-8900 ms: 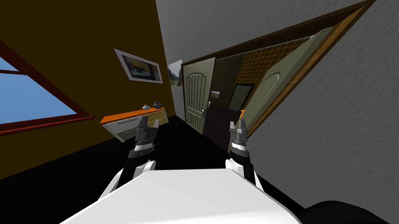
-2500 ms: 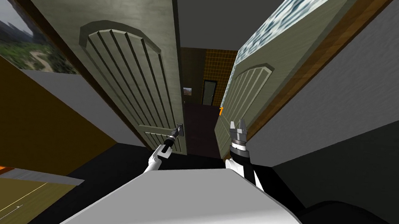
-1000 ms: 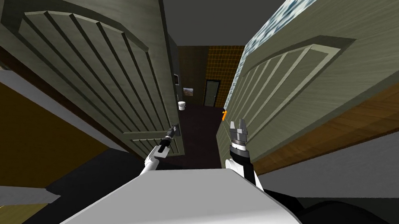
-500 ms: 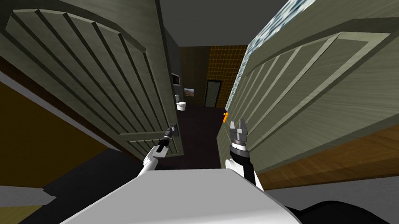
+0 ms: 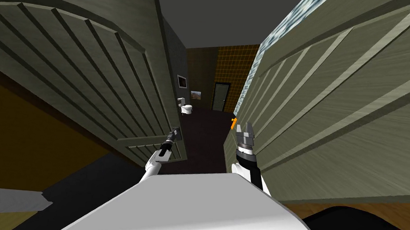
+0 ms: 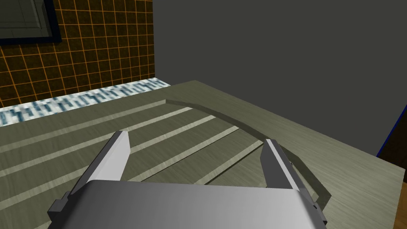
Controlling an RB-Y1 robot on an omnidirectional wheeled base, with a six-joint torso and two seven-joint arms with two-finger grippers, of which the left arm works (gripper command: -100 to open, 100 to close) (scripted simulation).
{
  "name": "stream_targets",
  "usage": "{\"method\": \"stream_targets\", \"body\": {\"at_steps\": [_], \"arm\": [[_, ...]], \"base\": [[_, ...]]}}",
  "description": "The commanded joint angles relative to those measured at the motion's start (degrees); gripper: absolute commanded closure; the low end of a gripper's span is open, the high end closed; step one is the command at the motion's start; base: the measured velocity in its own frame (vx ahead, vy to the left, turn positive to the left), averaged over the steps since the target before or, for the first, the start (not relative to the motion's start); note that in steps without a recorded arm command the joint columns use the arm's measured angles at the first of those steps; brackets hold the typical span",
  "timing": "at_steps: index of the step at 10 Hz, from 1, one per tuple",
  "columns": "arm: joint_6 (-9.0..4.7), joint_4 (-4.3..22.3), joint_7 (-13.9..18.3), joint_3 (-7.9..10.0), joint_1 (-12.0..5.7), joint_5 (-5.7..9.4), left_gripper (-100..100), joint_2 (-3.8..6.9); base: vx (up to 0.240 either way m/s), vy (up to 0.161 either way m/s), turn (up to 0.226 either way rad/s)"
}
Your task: Push the door open
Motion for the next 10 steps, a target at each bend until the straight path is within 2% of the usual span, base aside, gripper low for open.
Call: {"method": "stream_targets", "body": {"at_steps": [1,5,7,8,9,10], "arm": [[0.45,-1.2,-0.3,1.32,0.39,0.41,100,0.32],[0.63,-0.7,-1.4,3.74,0.09,1.19,100,0.0],[0.69,-0.5,-1.7,4.56,-0.01,1.45,100,-0.16],[0.8,-0.5,-1.6,4.34,0.26,1.34,100,-0.02],[0.93,-0.9,-2.8,5.61,0.66,2.8,100,0.23],[0.99,-1.0,-3.3,6.09,0.86,3.43,100,0.29]], "base": [[0.216,-0.108,0.063],[0.201,-0.109,0.075],[0.172,-0.095,0.063],[0.078,-0.034,0.038],[0.132,-0.008,-0.041],[0.166,-0.022,-0.043]]}}
